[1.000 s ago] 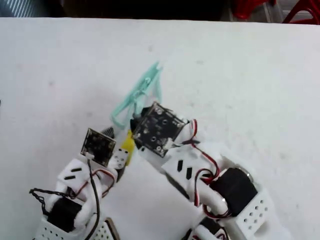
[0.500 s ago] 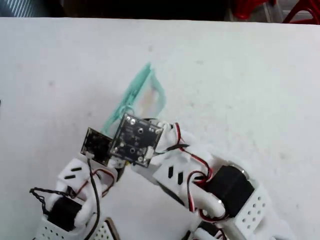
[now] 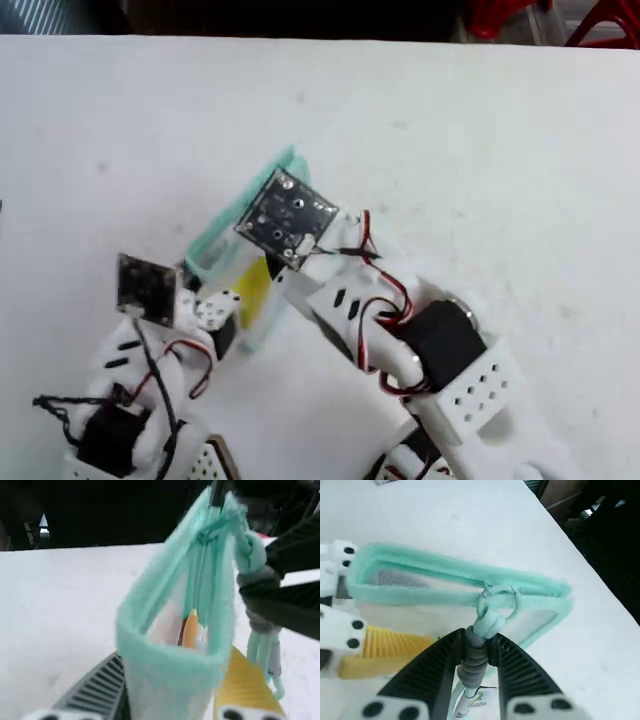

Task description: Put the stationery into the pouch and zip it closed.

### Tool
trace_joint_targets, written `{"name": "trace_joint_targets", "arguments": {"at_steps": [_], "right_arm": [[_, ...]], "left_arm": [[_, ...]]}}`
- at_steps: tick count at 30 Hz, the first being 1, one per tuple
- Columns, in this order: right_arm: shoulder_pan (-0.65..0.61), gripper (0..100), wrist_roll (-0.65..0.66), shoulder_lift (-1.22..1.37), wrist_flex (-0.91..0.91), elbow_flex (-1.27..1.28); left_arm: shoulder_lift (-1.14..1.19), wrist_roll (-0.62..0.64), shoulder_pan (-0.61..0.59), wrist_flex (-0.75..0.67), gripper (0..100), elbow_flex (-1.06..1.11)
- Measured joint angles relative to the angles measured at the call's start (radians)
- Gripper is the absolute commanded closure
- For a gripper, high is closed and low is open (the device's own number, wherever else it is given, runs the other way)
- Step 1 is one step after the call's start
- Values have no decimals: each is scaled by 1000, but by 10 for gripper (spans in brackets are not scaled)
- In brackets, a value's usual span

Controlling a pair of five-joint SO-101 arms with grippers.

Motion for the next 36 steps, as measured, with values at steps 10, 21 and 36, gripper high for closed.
{"name": "trace_joint_targets", "arguments": {"at_steps": [10,21,36], "right_arm": [[8,981,-38,0,-18,3],[-43,981,-34,-6,49,-57],[-204,981,6,48,176,-267]], "left_arm": [[-9,3,-11,-15,883,-106],[-9,3,-6,-20,978,-104],[-9,-58,91,-28,978,-104]]}}
